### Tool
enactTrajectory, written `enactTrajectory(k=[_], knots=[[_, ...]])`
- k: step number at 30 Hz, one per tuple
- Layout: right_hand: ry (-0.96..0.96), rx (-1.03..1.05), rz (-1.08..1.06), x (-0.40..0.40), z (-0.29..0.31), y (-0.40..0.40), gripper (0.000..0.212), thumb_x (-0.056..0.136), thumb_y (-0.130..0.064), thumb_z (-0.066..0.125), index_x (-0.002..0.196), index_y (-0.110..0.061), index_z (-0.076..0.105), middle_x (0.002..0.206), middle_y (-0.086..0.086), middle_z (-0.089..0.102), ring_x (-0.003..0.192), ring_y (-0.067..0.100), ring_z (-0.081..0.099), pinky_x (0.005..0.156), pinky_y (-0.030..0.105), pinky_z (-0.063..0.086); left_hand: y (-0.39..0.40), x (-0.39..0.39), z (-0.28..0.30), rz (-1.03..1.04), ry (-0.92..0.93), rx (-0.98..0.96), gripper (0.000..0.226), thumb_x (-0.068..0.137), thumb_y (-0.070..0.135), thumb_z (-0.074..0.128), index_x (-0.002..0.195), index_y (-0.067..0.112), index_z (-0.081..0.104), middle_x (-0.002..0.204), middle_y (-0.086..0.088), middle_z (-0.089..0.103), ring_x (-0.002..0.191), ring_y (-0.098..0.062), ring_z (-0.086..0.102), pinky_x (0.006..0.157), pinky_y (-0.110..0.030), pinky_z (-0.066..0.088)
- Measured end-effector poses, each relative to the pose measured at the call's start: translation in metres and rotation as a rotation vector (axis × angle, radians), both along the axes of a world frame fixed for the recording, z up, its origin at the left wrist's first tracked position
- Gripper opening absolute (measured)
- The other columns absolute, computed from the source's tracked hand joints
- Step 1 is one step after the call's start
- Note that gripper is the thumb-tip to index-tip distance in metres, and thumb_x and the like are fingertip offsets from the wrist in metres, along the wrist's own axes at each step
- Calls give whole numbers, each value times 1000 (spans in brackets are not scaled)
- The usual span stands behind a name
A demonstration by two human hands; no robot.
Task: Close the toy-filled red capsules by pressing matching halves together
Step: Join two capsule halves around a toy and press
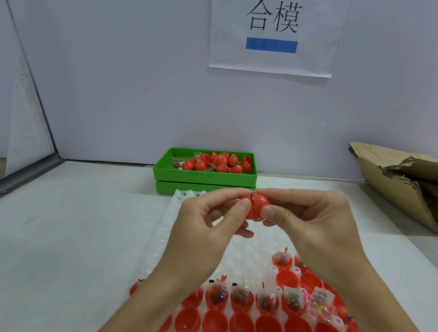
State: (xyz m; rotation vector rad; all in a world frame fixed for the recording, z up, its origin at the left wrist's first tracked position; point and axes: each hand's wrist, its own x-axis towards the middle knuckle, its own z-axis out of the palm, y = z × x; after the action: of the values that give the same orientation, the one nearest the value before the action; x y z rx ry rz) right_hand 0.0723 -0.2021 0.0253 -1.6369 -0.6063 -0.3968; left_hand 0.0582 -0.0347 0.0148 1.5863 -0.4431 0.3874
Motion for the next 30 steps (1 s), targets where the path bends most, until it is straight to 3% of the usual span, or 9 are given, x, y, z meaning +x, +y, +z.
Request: enactTrajectory(k=[2, 5, 9, 14, 18, 22, 26, 30], knots=[[-6, 3, 0, 0, 0, 0, 22, 74, -22, 73, 95, -26, 77, 89, -12, 78, 80, 8, 75, 69, 18, 58, 0, -1, 1, -10, -10, -9, 17, 89, 22, 65, 101, 30, 73, 90, 5, 76, 83, -16, 74, 68, -22, 59], [-16, -3, 4, 0, -1, 1, 21, 76, -19, 73, 96, -26, 77, 91, -13, 78, 84, 8, 75, 72, 18, 58, -2, -2, 1, -1, -25, -9, 29, 92, 12, 65, 95, 40, 72, 89, 9, 77, 83, -15, 74, 68, -18, 57], [-36, -18, 16, 0, -2, 1, 29, 81, -1, 74, 96, -26, 77, 91, -12, 78, 87, 8, 75, 75, 18, 58, -4, -1, 2, 8, -29, -13, 43, 94, 9, 63, 85, 49, 74, 91, 9, 76, 83, -16, 73, 69, -18, 58], [-57, -6, 20, 1, -1, 0, 27, 78, -4, 74, 96, -25, 77, 91, -13, 78, 86, 6, 75, 75, 17, 57, -2, -1, 3, -30, 6, -55, 25, 89, 11, 68, 102, 32, 74, 95, 7, 78, 89, -15, 74, 72, -18, 58], [-79, -19, 27, 0, -1, 2, 27, 77, -8, 75, 96, -27, 77, 92, -14, 78, 87, 6, 75, 77, 17, 57, 0, 0, 1, -40, 26, -87, 27, 86, 6, 67, 106, 23, 73, 97, -1, 77, 92, -19, 73, 73, -20, 58], [-80, -13, 20, 0, -1, 2, 23, 76, -15, 74, 96, -25, 78, 92, -14, 78, 87, 6, 74, 79, 18, 57, 1, 1, 1, -38, 1, -67, 30, 80, 16, 69, 109, 22, 72, 98, -4, 76, 89, -18, 74, 74, -22, 59], [-98, -31, -15, 0, 0, 3, 32, 79, -1, 76, 95, -29, 77, 91, -14, 78, 87, 7, 75, 80, 21, 59, 3, 2, 0, -4, 19, -36, 37, 75, 24, 72, 113, 21, 71, 93, 1, 77, 83, -13, 75, 76, -24, 59], [-94, -39, -62, 1, -1, 2, 34, 80, 2, 76, 96, -28, 76, 92, -13, 78, 87, 7, 75, 81, 23, 60, 3, 2, 1, 17, 8, -33, 31, 70, 27, 75, 101, 26, 73, 91, 6, 77, 86, -14, 73, 77, -27, 60]])
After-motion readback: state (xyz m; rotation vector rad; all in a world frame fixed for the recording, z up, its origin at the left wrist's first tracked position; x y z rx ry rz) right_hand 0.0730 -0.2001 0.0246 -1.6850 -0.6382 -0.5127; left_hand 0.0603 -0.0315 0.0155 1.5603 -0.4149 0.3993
